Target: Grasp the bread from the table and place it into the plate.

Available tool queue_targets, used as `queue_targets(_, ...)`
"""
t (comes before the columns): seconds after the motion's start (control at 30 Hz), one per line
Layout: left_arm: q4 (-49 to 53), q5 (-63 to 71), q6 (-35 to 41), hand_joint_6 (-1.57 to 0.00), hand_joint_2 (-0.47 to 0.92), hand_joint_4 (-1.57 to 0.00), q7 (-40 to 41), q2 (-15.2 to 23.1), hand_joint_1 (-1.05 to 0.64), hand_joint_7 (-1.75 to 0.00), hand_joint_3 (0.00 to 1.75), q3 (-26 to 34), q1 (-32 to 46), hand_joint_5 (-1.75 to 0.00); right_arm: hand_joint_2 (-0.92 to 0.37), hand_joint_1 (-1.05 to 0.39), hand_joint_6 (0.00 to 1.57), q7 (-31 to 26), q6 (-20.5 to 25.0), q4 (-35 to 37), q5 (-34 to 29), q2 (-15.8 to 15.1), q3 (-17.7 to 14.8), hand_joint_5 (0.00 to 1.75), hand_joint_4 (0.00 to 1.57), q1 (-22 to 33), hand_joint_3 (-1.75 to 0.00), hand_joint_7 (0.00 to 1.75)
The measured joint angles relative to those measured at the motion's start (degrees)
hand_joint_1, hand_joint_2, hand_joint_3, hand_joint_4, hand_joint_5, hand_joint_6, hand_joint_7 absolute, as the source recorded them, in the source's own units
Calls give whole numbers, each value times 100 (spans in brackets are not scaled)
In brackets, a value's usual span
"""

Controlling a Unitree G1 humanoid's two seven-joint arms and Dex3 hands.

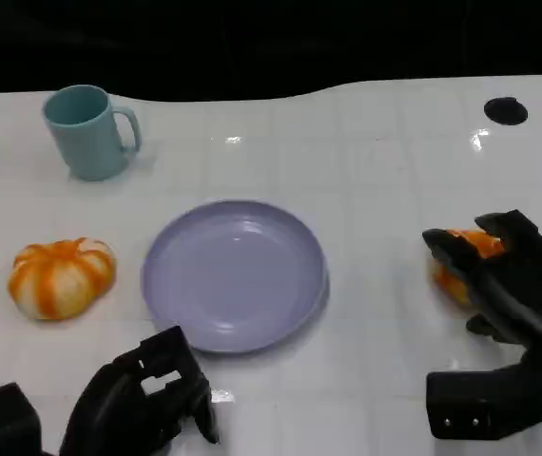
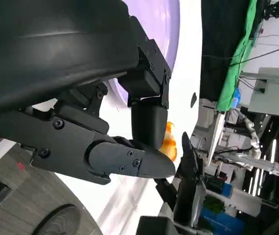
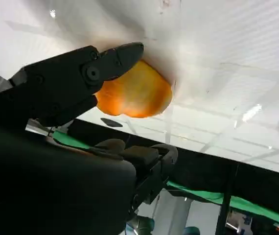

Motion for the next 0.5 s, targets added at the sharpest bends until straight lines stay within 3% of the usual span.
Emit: queue_targets(0.5,-106,0,2,-72,92,-80,1,-7,-63,-152,22,-7,43,-175,-75,-49,37,-408,63,1623,154,221,439,30,22,-877,0,1)
